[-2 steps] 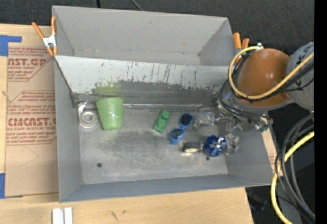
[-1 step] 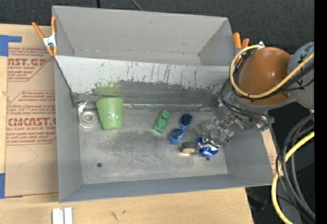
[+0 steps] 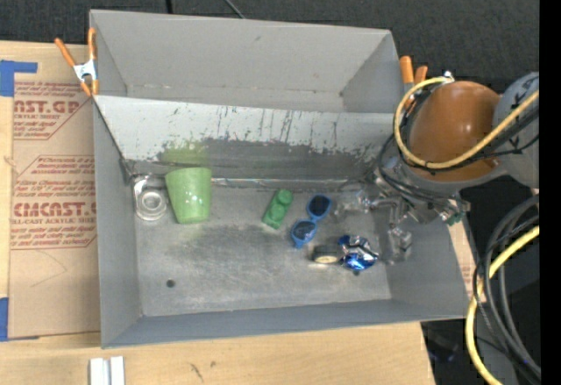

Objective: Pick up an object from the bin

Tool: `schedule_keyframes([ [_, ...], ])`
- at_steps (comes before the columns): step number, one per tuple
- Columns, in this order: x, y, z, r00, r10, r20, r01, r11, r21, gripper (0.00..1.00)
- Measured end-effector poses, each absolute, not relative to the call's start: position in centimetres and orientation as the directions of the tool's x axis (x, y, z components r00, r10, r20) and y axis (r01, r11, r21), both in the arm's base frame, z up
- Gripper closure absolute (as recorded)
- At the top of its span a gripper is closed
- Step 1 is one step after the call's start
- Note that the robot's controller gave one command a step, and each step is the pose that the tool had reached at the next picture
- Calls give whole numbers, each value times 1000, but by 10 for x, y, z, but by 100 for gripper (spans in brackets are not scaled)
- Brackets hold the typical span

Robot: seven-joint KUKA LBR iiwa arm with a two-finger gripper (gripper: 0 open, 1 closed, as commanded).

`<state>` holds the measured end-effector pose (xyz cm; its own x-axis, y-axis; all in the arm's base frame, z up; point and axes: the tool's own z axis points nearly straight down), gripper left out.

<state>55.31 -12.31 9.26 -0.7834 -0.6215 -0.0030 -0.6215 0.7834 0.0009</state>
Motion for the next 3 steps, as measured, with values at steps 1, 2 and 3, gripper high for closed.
schedule_keyframes([
  [1, 526, -95, 68, -749, -662, 0, -662, 749, 6, 0],
  [2, 527, -97, 69, -751, -660, -2, -660, 751, 1, 100],
  [3, 527, -97, 69, -751, -660, -2, -660, 751, 1, 0],
])
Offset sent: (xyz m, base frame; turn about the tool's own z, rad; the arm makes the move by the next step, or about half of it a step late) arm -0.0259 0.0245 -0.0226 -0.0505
